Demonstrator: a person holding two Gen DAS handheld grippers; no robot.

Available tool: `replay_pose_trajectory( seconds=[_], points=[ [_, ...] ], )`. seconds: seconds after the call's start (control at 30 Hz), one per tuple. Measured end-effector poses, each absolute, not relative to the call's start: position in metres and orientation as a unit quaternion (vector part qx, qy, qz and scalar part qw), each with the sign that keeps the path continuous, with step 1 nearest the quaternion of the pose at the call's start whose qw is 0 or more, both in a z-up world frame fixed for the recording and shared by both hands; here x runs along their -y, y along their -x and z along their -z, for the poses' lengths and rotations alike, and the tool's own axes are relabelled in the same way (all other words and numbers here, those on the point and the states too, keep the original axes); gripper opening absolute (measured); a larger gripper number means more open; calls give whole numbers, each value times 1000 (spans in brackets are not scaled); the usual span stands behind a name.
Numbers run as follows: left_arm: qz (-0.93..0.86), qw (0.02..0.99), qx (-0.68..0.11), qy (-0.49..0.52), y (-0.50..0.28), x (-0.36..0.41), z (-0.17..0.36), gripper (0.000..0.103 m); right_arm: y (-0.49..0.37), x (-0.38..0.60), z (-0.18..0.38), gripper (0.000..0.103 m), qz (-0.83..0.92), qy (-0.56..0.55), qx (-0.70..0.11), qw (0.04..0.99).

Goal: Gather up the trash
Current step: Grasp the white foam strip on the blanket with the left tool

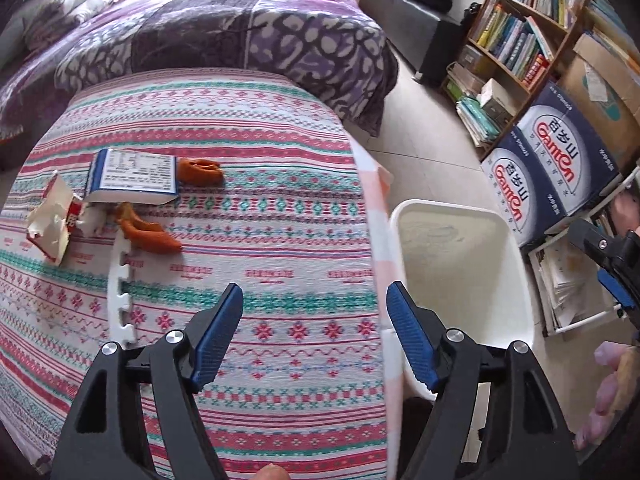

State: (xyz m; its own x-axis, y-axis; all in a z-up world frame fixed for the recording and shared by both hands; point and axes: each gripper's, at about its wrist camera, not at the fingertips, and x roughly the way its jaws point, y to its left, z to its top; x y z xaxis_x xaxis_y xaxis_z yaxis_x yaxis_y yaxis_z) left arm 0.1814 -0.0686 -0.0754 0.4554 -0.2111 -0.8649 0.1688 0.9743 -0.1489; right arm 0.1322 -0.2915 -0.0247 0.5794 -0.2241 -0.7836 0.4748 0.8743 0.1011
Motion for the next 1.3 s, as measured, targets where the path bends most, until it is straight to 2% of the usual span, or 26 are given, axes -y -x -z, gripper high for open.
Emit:
replay_pose_trajectory(
  seconds=[0.57, 0.6, 0.67, 0.7, 0.83, 1.03, 1.3],
  points=[
    [-66, 816, -573, 29, -214, -49, 137, 72, -164, 215, 45, 96, 138, -94, -458, 873],
    [-67, 813, -577, 33, -215, -54, 141, 70, -166, 210, 46, 96, 134, -92, -460, 873],
    [-62, 805, -589, 43, -215, -62, 147, 58, -171, 199, 49, 96, 126, -83, -464, 873],
    [-56, 804, -589, 53, -214, -66, 148, 57, -173, 194, 51, 96, 123, -78, -466, 873],
    [-40, 805, -590, 56, -209, -77, 146, 26, -183, 165, 58, 96, 99, -51, -475, 873],
    [-22, 807, -589, 40, -187, -96, 136, 25, -198, 116, 72, 96, 44, -9, -489, 871],
    [-34, 838, -541, 66, -153, -150, 87, 24, -211, 51, 94, 96, -18, 43, -495, 868]
  ],
)
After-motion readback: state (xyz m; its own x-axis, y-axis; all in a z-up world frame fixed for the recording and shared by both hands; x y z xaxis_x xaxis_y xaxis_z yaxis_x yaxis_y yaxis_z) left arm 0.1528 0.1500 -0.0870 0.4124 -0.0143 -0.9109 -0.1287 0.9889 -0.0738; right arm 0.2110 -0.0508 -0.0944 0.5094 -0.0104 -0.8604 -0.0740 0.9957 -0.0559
